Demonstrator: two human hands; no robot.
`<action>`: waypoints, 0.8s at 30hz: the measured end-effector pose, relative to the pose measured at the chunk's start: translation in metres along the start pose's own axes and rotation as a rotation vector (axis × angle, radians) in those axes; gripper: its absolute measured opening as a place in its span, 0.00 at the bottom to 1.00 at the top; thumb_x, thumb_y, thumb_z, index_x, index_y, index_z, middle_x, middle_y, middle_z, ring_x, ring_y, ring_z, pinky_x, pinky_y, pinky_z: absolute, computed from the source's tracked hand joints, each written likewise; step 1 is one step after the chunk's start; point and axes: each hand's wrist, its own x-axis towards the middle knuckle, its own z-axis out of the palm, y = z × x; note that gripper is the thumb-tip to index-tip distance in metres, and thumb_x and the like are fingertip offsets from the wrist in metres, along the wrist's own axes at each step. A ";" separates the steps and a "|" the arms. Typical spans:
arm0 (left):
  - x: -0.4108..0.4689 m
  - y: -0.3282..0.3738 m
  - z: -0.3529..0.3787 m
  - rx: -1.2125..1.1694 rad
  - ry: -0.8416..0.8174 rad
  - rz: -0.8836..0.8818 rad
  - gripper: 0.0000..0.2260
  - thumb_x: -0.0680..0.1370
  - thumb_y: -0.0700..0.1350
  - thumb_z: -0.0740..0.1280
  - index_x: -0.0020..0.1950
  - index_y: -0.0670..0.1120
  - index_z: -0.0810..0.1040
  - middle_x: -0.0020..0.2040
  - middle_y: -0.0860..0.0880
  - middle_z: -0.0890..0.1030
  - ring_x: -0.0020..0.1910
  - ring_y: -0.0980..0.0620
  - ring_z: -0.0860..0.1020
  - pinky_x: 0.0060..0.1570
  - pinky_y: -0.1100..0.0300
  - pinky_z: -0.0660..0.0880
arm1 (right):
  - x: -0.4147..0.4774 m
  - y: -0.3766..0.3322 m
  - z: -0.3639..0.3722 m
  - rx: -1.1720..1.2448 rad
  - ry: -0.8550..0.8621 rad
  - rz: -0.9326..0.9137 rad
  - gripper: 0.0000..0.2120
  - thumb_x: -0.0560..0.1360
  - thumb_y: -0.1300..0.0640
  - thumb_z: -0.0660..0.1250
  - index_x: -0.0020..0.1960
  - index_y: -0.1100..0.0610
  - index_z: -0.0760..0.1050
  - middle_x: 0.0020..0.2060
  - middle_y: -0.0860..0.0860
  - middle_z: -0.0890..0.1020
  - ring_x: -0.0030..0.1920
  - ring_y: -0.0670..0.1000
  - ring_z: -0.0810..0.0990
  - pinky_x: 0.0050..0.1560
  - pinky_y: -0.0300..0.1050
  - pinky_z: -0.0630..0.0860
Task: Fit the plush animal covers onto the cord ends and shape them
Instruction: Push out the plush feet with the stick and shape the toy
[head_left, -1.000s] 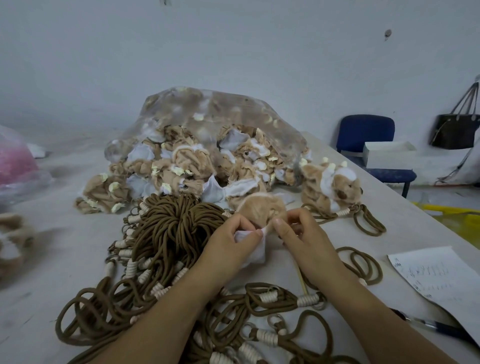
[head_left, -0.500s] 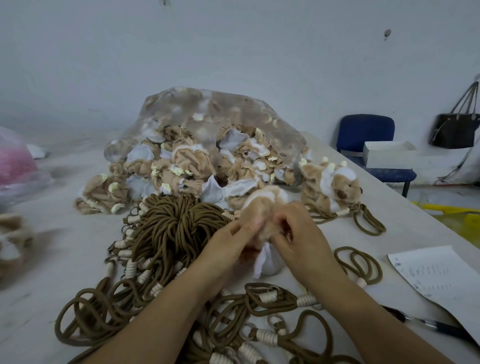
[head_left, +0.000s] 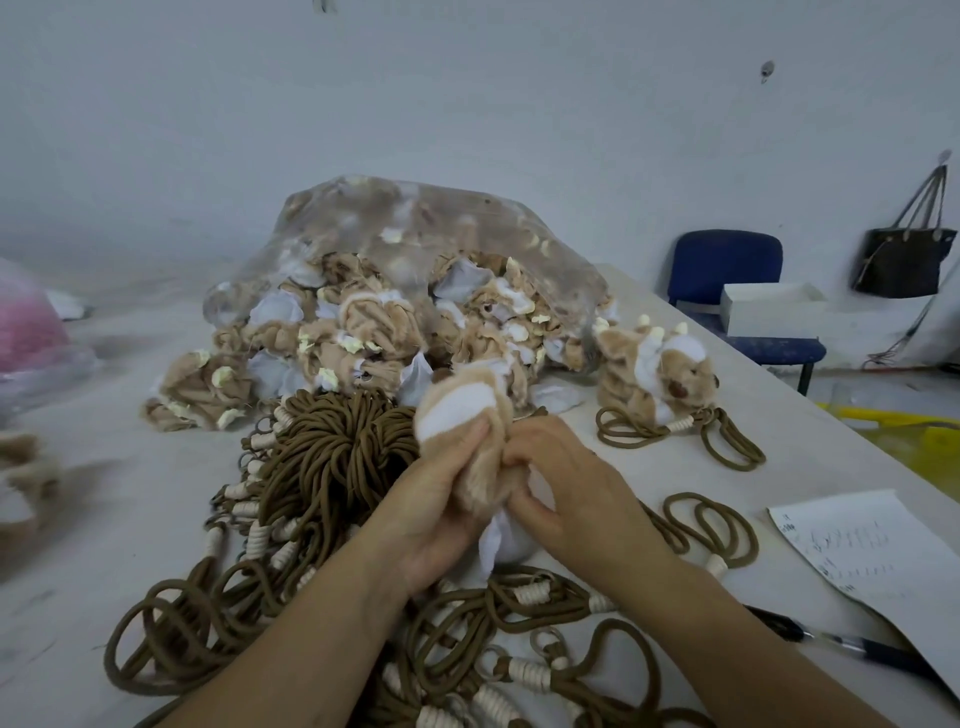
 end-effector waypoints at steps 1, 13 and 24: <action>0.001 0.000 0.000 -0.004 0.033 0.043 0.19 0.79 0.44 0.65 0.68 0.37 0.73 0.62 0.37 0.76 0.61 0.44 0.76 0.62 0.51 0.74 | 0.000 0.003 -0.002 0.018 0.047 0.088 0.06 0.72 0.57 0.63 0.50 0.55 0.73 0.49 0.48 0.75 0.47 0.47 0.76 0.42 0.45 0.77; 0.007 0.001 -0.003 -0.018 0.113 0.166 0.17 0.79 0.47 0.62 0.64 0.41 0.77 0.57 0.44 0.83 0.54 0.51 0.82 0.48 0.61 0.79 | -0.018 0.043 -0.015 -0.315 -0.383 0.651 0.12 0.76 0.45 0.64 0.40 0.50 0.67 0.43 0.47 0.70 0.41 0.47 0.71 0.39 0.44 0.69; 0.013 0.001 -0.008 0.031 0.116 0.266 0.15 0.82 0.45 0.58 0.63 0.41 0.77 0.61 0.43 0.81 0.60 0.50 0.80 0.53 0.60 0.77 | -0.015 0.037 -0.009 -0.249 -0.406 0.730 0.09 0.73 0.48 0.66 0.38 0.49 0.69 0.45 0.45 0.69 0.48 0.45 0.70 0.45 0.42 0.69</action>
